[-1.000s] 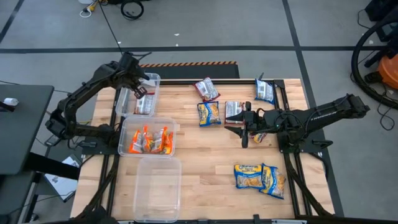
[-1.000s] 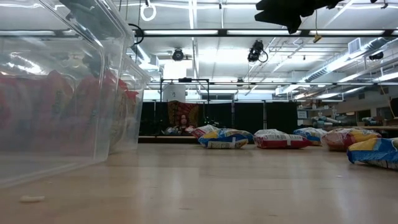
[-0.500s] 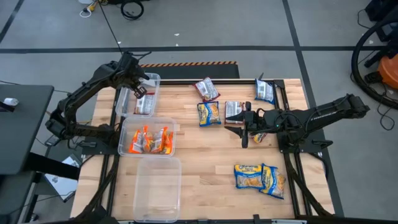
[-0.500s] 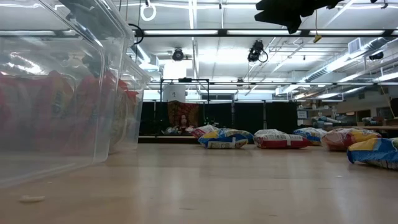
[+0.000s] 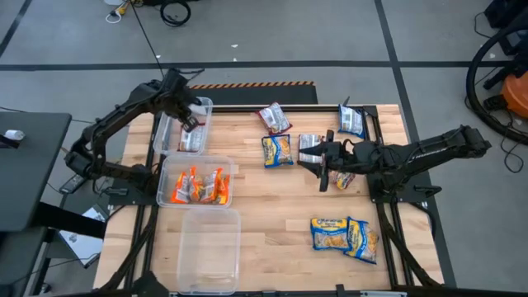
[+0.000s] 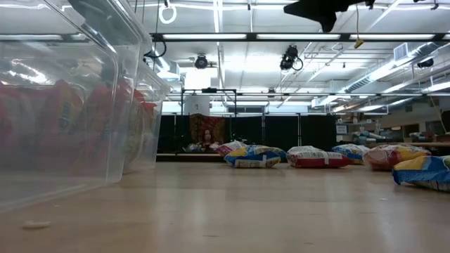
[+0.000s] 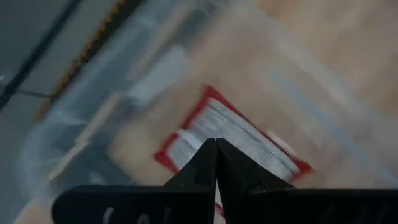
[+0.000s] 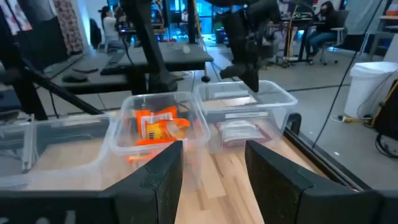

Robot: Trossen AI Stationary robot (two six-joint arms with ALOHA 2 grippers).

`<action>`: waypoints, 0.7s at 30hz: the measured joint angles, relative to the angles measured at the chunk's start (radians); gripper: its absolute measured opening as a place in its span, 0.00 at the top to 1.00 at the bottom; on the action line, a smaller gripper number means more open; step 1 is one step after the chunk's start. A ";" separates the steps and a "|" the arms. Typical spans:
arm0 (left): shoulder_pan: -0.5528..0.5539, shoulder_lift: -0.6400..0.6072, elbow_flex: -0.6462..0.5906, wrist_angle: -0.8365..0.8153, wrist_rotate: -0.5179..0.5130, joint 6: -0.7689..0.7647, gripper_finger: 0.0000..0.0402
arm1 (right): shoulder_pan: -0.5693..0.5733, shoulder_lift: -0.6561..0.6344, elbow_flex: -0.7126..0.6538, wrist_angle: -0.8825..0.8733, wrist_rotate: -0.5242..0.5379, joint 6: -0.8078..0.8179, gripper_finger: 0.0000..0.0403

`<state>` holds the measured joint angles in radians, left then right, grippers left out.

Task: Sort Maruchan noodles
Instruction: Adjust the red noodle pack in the top transparent bin

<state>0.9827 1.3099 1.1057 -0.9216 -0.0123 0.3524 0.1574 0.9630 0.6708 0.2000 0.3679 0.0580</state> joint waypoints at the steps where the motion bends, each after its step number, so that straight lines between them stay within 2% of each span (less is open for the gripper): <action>1: -0.005 0.012 0.000 -0.015 0.023 0.014 0.97 | -0.001 0.000 0.000 0.011 0.000 0.001 0.55; 8: 0.015 0.168 -0.001 -0.176 0.040 -0.035 0.98 | -0.026 0.000 0.000 0.117 0.005 -0.001 0.55; 15: 0.018 0.270 -0.001 -0.110 0.040 0.029 0.98 | -0.043 0.000 0.000 0.117 -0.001 0.030 0.55; 21: 0.042 0.283 0.000 -0.072 0.002 0.055 0.91 | -0.043 0.000 0.000 0.110 -0.002 0.104 0.55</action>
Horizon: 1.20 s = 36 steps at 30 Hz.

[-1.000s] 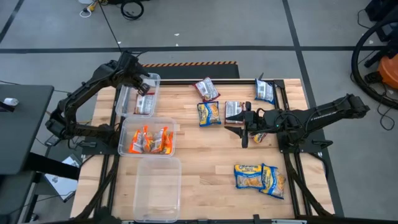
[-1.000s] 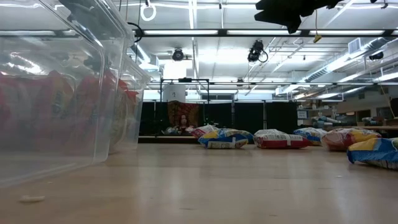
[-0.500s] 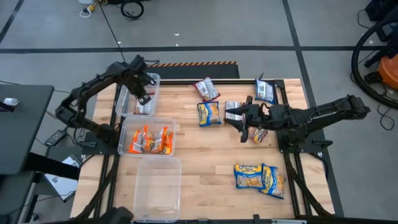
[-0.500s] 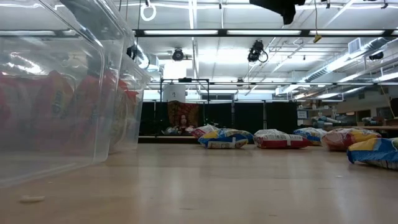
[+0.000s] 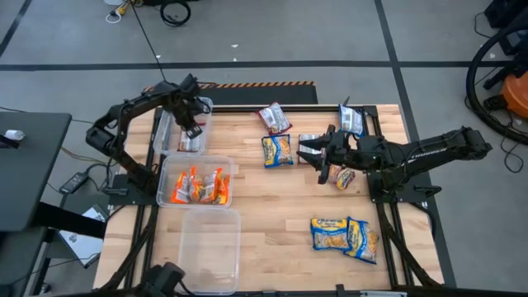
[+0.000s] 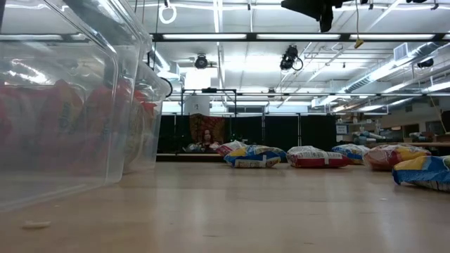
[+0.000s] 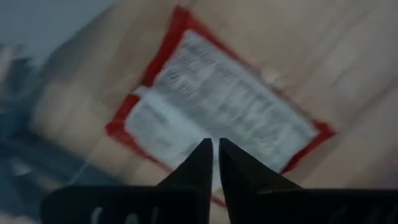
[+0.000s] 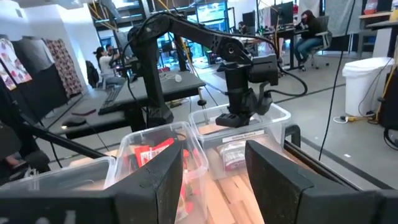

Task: Sort Maruchan noodles
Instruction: Adjust the red noodle pack in the top transparent bin

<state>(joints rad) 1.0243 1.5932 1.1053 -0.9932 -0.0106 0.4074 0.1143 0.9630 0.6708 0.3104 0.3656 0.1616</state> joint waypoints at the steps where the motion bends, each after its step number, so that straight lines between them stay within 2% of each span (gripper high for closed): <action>1: 0.002 0.000 0.000 -0.002 -0.032 0.023 0.89 | 0.000 0.000 0.000 -0.004 0.000 0.000 0.55; 3: 0.007 0.000 0.000 -0.020 -0.092 0.072 0.83 | 0.000 0.000 0.000 -0.008 0.000 0.002 0.55; 7: 0.006 -0.004 -0.049 0.004 -0.098 0.109 0.71 | 0.000 0.000 0.000 -0.023 0.000 -0.003 0.56; 10: -0.012 -0.002 -0.132 0.096 -0.090 0.158 0.65 | 0.000 0.000 0.000 -0.034 0.003 -0.005 0.56; 13: -0.020 -0.003 -0.171 0.182 -0.118 0.154 0.63 | 0.000 0.000 0.000 -0.036 0.016 -0.006 0.56; 19: -0.018 -0.011 -0.132 0.165 -0.078 0.067 0.61 | -0.008 0.000 0.000 -0.038 0.035 -0.004 0.56; 23: -0.003 -0.011 -0.091 0.172 -0.075 -0.013 0.54 | -0.033 0.000 0.000 -0.038 0.037 0.025 0.56; 27: 0.025 0.008 -0.102 0.171 -0.093 -0.083 0.44 | -0.058 0.000 0.000 -0.039 0.037 0.030 0.56; 36: 0.016 0.017 -0.130 0.201 -0.124 -0.057 0.41 | -0.078 0.000 0.000 -0.039 0.036 0.030 0.56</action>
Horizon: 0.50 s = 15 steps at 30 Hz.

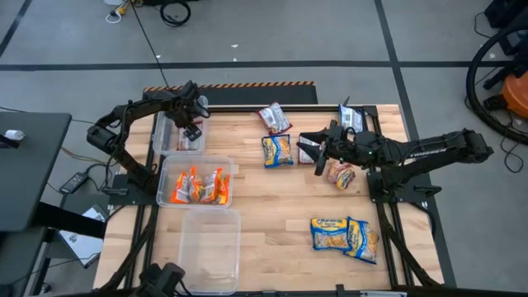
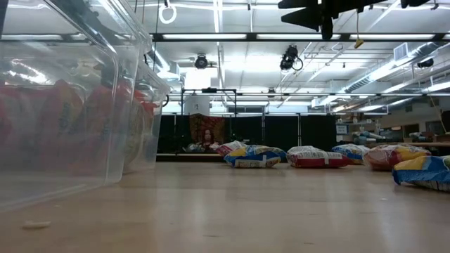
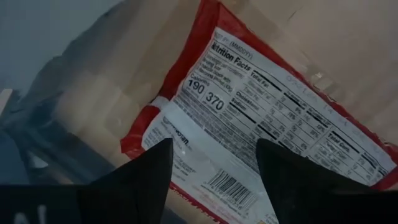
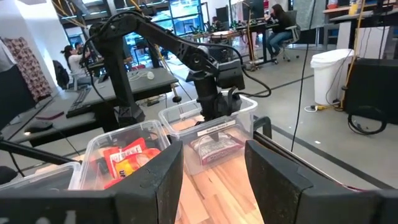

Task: Sort Maruchan noodles
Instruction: Adjust the red noodle pack in the top transparent bin

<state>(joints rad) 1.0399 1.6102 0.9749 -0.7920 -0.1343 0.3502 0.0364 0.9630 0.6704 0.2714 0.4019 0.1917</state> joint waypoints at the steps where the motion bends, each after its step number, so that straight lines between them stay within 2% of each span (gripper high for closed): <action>1: 0.001 0.000 0.000 0.001 0.003 -0.001 0.41 | 0.000 0.000 0.000 0.000 0.000 0.000 0.56; 7: -0.006 0.014 0.000 0.015 0.031 0.001 0.44 | -0.001 0.029 0.000 0.005 -0.001 0.023 0.56; 12: -0.013 0.020 0.000 0.019 0.042 0.001 0.50 | -0.001 0.061 -0.001 0.003 -0.009 0.060 0.56; 15: -0.026 0.026 0.000 0.004 0.087 -0.004 0.55 | -0.001 0.070 -0.001 0.009 -0.011 0.060 0.56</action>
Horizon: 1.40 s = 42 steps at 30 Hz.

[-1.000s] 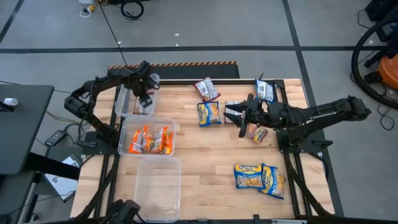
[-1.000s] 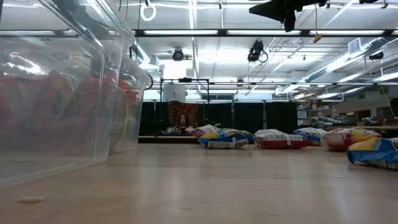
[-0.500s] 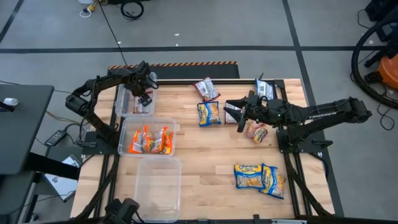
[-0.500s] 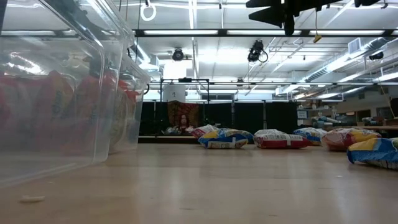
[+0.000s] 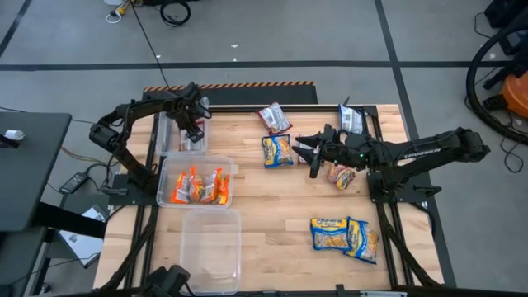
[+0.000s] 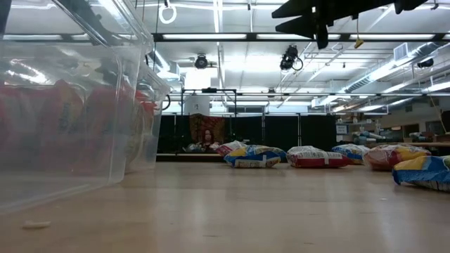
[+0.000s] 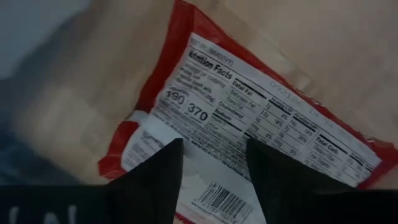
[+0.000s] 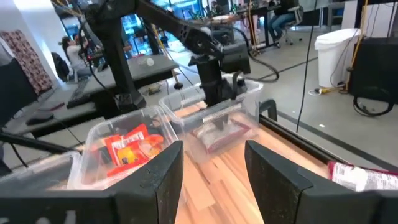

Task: Sort Maruchan noodles
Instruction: Adjust the red noodle pack in the top transparent bin

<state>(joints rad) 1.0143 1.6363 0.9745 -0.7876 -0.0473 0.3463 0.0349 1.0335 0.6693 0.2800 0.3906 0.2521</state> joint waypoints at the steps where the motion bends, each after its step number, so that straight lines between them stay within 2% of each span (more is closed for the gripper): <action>1: -0.008 0.000 0.000 -0.013 0.006 0.001 0.56 | 0.000 0.003 0.000 0.011 0.000 0.000 0.56; 8: -0.050 0.000 0.000 -0.012 -0.046 0.004 0.68 | 0.000 0.003 0.000 0.052 0.000 -0.024 0.56; 10: -0.054 0.000 0.000 -0.013 -0.050 0.004 0.75 | 0.000 0.002 0.000 0.057 0.000 -0.024 0.56; 13: -0.055 0.000 0.000 -0.014 -0.051 0.006 0.91 | 0.000 0.001 0.000 0.060 0.000 -0.034 0.56; 15: -0.055 -0.001 0.002 -0.031 -0.059 0.005 0.97 | 0.000 0.001 0.000 0.078 0.000 -0.050 0.56; 21: -0.080 -0.071 0.090 -0.198 -0.093 -0.027 0.99 | 0.000 0.001 0.000 0.129 0.000 -0.097 0.56; 29: -0.176 -0.204 0.219 -0.351 -0.110 -0.145 0.99 | 0.000 0.001 0.000 0.147 0.001 -0.117 0.56; 34: -0.247 -0.287 0.263 -0.372 -0.139 -0.219 1.00 | 0.000 0.002 0.001 0.149 0.042 -0.091 0.56; 38: -0.256 -0.296 0.263 -0.374 -0.171 -0.310 0.99 | -0.008 0.006 0.001 0.146 0.060 -0.078 0.56; 42: -0.235 -0.283 0.194 -0.321 -0.174 -0.309 0.91 | -0.014 0.009 0.002 0.138 0.058 -0.071 0.56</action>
<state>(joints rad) 0.7790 1.3537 1.1680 -1.1090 -0.2211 0.0375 0.0208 1.0428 0.6708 0.4185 0.4482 0.1810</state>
